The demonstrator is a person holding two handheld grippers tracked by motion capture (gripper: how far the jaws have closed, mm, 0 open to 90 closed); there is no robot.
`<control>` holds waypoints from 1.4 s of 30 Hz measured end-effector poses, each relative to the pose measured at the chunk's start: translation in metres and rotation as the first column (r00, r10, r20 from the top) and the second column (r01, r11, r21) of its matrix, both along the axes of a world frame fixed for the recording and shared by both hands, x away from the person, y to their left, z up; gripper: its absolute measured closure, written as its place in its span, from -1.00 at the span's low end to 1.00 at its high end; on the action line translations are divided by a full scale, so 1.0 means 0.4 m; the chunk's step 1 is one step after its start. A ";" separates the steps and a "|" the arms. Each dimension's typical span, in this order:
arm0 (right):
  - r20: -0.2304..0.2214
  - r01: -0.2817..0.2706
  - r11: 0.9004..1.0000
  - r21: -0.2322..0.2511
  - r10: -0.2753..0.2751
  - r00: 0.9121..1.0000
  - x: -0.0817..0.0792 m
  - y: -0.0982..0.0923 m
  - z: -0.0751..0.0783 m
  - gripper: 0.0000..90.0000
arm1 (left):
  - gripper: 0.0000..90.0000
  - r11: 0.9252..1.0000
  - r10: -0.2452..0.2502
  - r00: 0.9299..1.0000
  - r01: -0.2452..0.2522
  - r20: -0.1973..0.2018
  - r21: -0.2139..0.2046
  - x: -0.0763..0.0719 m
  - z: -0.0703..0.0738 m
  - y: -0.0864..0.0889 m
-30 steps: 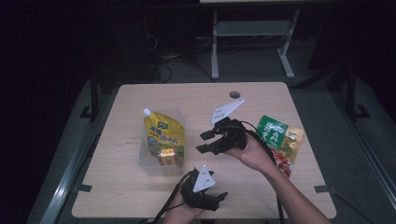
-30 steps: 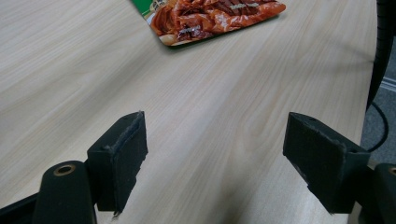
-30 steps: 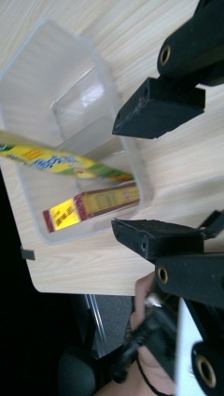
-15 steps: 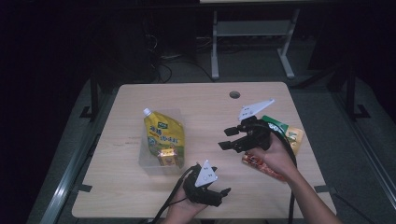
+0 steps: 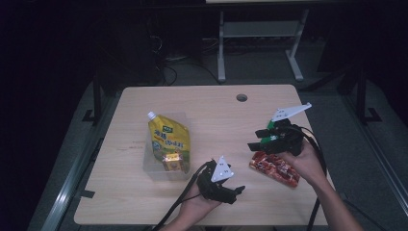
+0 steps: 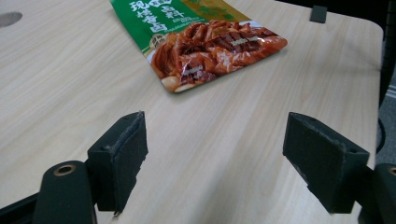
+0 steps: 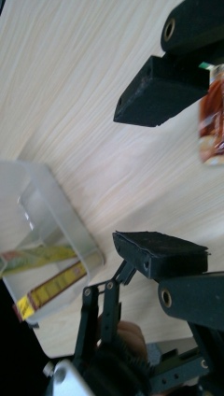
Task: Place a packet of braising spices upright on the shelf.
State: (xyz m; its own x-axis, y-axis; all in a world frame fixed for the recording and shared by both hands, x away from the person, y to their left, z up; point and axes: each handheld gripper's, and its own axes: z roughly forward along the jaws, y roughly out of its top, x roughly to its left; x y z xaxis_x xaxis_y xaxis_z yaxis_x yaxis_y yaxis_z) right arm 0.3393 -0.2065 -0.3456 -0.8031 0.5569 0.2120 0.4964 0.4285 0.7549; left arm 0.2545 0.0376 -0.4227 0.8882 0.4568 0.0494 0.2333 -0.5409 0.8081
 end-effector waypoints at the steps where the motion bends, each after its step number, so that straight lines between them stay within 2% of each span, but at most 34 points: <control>1: 0.000 0.010 1.000 -0.002 -0.010 1.000 0.001 -0.010 -0.002 -0.24 | -0.49 1.000 -0.001 1.000 0.001 0.000 0.002 0.003 0.001 -0.004; 6: -0.014 0.067 0.998 -0.005 -0.067 0.998 0.006 -0.060 -0.014 -0.25 | -0.41 1.000 -0.004 1.000 0.004 -0.009 0.002 0.027 -0.001 -0.036; 11: -0.039 0.133 0.991 -0.020 -0.134 0.990 0.012 -0.115 -0.032 -0.30 | -0.32 1.000 -0.013 1.000 0.013 -0.019 -0.001 0.052 -0.005 -0.063; 17: -0.060 0.208 0.978 -0.028 -0.210 0.976 0.016 -0.176 -0.058 -0.34 | -0.18 1.000 -0.018 0.999 0.018 -0.035 -0.024 0.083 -0.012 -0.097; 20: -0.075 0.247 0.968 -0.032 -0.249 0.966 0.018 -0.203 -0.071 -0.37 | -0.10 1.000 -0.022 0.999 0.022 -0.045 -0.005 0.100 -0.013 -0.113; 25: -0.101 0.296 0.955 -0.032 -0.297 0.949 0.020 -0.246 -0.095 -0.44 | 0.10 1.000 -0.025 0.998 0.024 -0.055 -0.011 0.122 -0.019 -0.142; 26: -0.102 0.296 0.955 -0.033 -0.298 0.949 0.020 -0.250 -0.097 -0.45 | 0.13 1.000 -0.028 0.998 0.027 -0.059 -0.010 0.129 -0.022 -0.149; 28: -0.112 0.319 0.947 -0.041 -0.321 0.940 0.023 -0.261 -0.107 -0.47 | 0.23 0.999 -0.032 0.997 0.031 -0.071 -0.005 0.140 -0.025 -0.161; 30: -0.122 0.332 0.942 -0.051 -0.336 0.934 0.029 -0.271 -0.117 -0.47 | 0.31 0.999 -0.033 0.996 0.032 -0.085 -0.021 0.152 -0.029 -0.171; 31: -0.139 0.350 0.935 -0.055 -0.354 0.925 0.031 -0.274 -0.120 -0.47 | 0.34 0.999 -0.028 0.996 0.026 -0.090 -0.022 0.156 -0.032 -0.178; 32: -0.144 0.354 0.933 -0.058 -0.359 0.922 0.034 -0.278 -0.125 -0.46 | 0.37 0.999 -0.030 0.995 0.028 -0.093 -0.015 0.161 -0.034 -0.184; 34: -0.148 0.377 0.923 -0.081 -0.385 0.911 0.039 -0.283 -0.134 -0.43 | 0.48 1.000 -0.026 0.995 0.026 -0.095 -0.003 0.170 -0.040 -0.196; 39: -0.176 0.431 0.894 -0.123 -0.447 0.877 0.052 -0.302 -0.165 -0.35 | 0.73 1.000 -0.013 0.993 0.016 -0.121 0.020 0.200 -0.060 -0.221; 42: -0.183 0.462 0.875 -0.142 -0.482 0.857 0.055 -0.313 -0.178 -0.31 | 0.80 0.999 -0.006 0.990 0.012 -0.143 0.036 0.213 -0.073 -0.235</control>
State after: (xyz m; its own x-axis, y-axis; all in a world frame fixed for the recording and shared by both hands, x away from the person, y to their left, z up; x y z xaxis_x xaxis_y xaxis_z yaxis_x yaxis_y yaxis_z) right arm 0.3615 -0.3318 -0.4169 -0.3821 0.8824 0.2744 0.7962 0.1637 0.5824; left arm 0.3395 -0.0562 -0.4518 0.8915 0.4489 -0.0612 0.3395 -0.5726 0.7463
